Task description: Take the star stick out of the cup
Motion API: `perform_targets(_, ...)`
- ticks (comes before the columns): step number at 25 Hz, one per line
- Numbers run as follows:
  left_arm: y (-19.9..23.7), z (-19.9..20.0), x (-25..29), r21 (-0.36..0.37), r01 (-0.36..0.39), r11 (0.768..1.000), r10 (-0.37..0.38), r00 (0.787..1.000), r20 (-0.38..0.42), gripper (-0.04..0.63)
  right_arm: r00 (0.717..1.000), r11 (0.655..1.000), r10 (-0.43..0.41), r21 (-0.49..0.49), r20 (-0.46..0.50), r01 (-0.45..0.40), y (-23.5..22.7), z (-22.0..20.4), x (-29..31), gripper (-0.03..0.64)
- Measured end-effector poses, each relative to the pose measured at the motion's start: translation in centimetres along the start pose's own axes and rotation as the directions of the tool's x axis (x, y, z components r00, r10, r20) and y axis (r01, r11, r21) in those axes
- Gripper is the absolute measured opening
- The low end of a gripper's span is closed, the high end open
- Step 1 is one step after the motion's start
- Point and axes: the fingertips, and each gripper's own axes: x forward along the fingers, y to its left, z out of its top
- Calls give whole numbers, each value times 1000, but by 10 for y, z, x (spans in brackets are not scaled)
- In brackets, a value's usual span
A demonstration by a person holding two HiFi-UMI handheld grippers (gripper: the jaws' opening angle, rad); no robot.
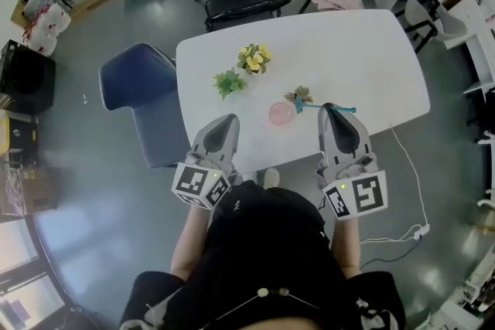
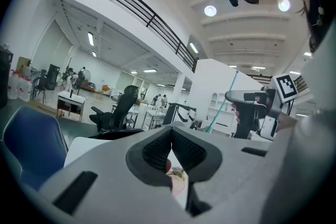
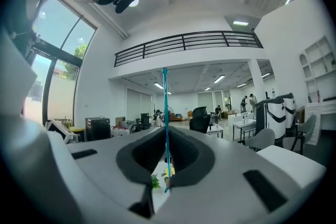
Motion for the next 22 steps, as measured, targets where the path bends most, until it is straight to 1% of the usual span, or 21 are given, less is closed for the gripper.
perform_targets(5, -6, 1, 2, 7, -1, 1000, 1, 1000, 4, 5, 1000, 999, -8, 32, 30, 7, -4, 10, -11, 21)
perform_targets(9, -7, 2, 0, 7, -7, 1000, 7, 1000, 11, 5, 1000, 1000, -10, 10, 20, 10, -4, 11, -15, 20)
perform_targets(14, -5, 1, -2, 7, -16, 1000, 16, 1000, 16, 5, 1000, 999, -7, 34, 31, 6, -5, 12, -18, 20)
perform_targets(18, -6, 2, -5, 6, -19, 1000, 19, 1000, 20, 5, 999, 999, -32, -2, 20, 32, -7, 15, -21, 20)
perform_targets(22, -7, 3, -7, 6, -22, 1000, 22, 1000, 22, 5, 999, 999, -31, 14, 29, 31, -7, 20, -24, 20)
